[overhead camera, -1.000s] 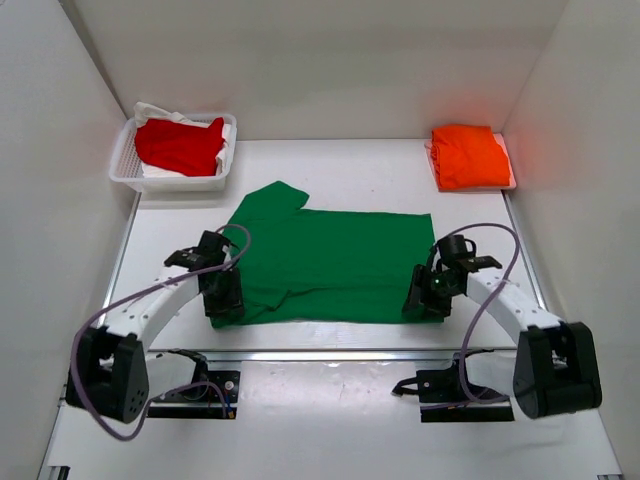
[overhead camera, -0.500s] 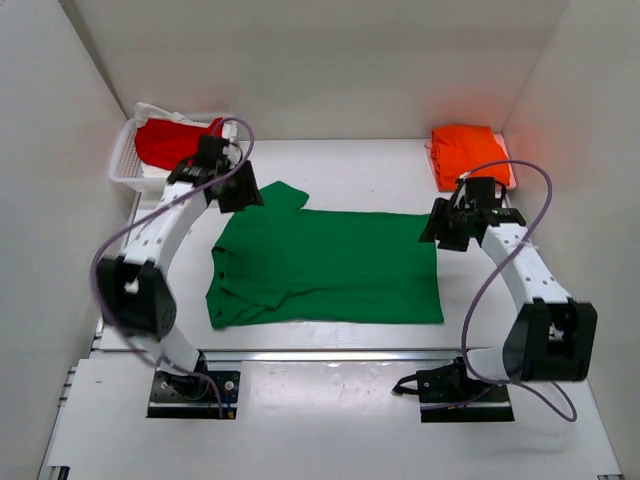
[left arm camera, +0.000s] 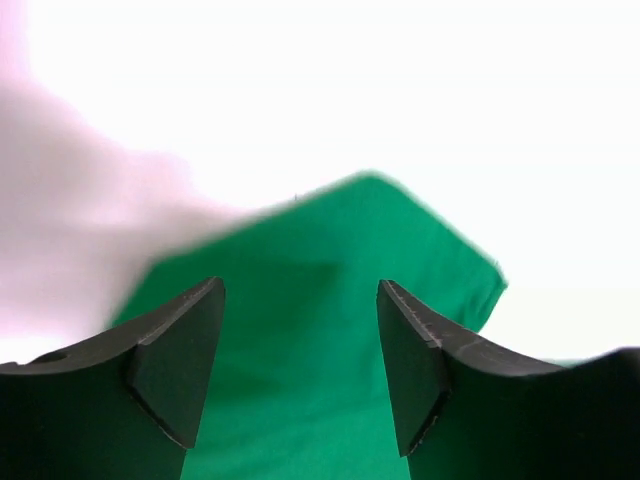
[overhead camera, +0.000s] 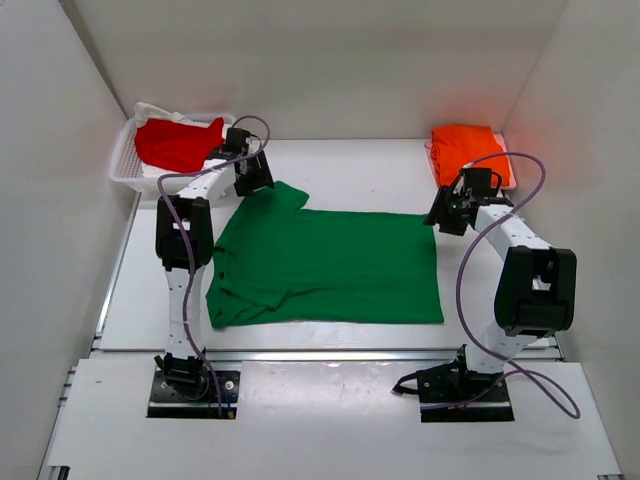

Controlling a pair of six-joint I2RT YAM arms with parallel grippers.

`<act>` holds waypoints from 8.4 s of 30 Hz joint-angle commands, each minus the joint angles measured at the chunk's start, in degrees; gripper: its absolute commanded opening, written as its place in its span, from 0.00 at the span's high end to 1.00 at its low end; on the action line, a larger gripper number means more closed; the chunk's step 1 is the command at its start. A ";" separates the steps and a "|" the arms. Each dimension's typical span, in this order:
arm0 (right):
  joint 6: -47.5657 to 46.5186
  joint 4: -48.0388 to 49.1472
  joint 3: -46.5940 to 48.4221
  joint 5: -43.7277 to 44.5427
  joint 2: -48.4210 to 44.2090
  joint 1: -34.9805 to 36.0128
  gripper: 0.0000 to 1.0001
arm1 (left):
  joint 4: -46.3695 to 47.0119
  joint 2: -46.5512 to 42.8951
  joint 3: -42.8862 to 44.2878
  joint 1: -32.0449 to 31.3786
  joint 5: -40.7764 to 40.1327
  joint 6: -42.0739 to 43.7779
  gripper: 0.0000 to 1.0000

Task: Fold and stack the t-shirts
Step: Grap the side of the flattened tshirt furthest away from the robot with both arms, then fold the other side of the tshirt into a rectangle, then rotate the tshirt 90 degrees, then grab the bottom of the folded rectangular tshirt with both arms

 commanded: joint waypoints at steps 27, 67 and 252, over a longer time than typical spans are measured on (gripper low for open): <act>-0.07 8.85 4.11 0.74 9.14 -0.67 0.51 | -13.38 13.47 20.90 -2.02 -6.40 0.52 0.72; 0.64 13.25 8.94 -7.78 13.02 -5.41 1.00 | 10.80 -21.14 -22.24 3.96 10.04 -2.83 1.00; 30.43 15.63 -43.01 14.28 -30.15 53.47 0.49 | 19.49 -63.87 -86.42 -35.85 -6.14 -29.27 0.31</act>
